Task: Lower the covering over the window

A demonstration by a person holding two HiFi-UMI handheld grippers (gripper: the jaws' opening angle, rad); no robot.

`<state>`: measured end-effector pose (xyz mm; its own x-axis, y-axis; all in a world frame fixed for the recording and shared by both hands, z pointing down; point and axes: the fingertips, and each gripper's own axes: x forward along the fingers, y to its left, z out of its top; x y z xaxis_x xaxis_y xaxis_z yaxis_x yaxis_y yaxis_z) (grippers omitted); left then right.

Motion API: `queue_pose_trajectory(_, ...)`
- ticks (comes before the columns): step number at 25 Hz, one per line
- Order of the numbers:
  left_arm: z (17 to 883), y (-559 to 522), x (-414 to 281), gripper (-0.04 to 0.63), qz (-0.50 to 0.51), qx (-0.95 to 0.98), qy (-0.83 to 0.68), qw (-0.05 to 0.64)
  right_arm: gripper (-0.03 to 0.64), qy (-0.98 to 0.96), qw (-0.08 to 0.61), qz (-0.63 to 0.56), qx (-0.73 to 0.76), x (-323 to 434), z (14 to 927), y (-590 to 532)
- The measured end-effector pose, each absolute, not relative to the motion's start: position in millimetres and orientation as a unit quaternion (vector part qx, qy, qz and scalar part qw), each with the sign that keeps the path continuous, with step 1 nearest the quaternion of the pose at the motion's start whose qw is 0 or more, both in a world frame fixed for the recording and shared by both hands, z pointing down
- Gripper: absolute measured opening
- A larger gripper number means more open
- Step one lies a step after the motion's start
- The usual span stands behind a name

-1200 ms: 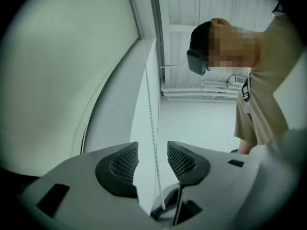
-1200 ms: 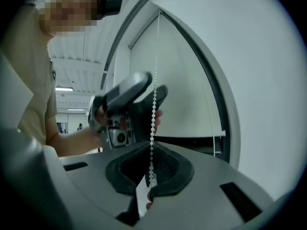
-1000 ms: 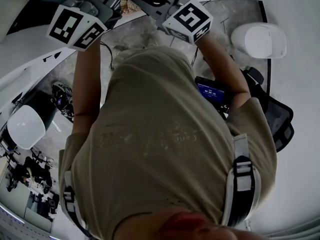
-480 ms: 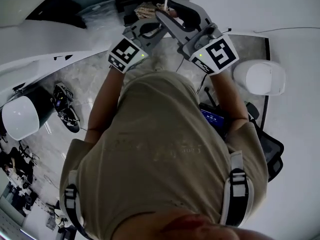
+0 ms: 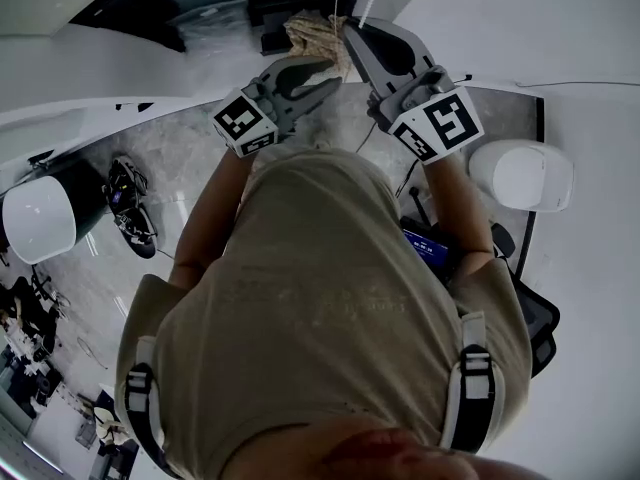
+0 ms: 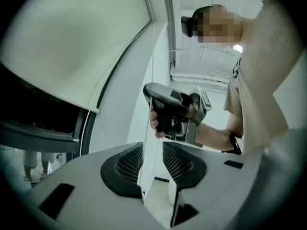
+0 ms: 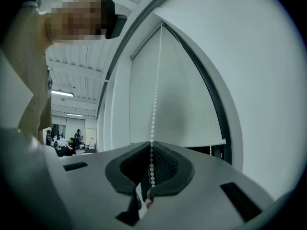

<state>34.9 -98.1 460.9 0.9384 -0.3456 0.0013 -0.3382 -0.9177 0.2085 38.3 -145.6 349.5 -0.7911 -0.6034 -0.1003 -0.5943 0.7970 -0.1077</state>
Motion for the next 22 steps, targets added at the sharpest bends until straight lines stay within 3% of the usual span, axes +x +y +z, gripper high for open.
queue_pose_trajectory(4, 413, -111, 12, 0.129, -0.083, 0.969, -0.214, 0.087, 0.015, 0.944, 0.065, -0.044, -0.319, 42, 356, -151)
queue_pose_trajectory(9, 292, -105, 18, 0.127, -0.17, 0.966, -0.197, 0.015, 0.015, 0.943, 0.074, -0.051, -0.32, 52, 352, -150)
queue_pose_trajectory(12, 244, -102, 25, 0.041, -0.195, 0.963, -0.188, -0.01, 0.016, 0.949, 0.081, -0.056, -0.3, 46, 349, -139)
queue_pose_trajectory(18, 230, -106, 29, 0.017, -0.198, 0.958, -0.206, -0.015, 0.016, 0.962, 0.096, -0.069, -0.247, 25, 345, -113)
queue_pose_trajectory(22, 169, -72, 30, 0.017, -0.275, 0.952, -0.129, -0.046, 0.017, 0.961, 0.101, -0.074, -0.245, 24, 347, -124)
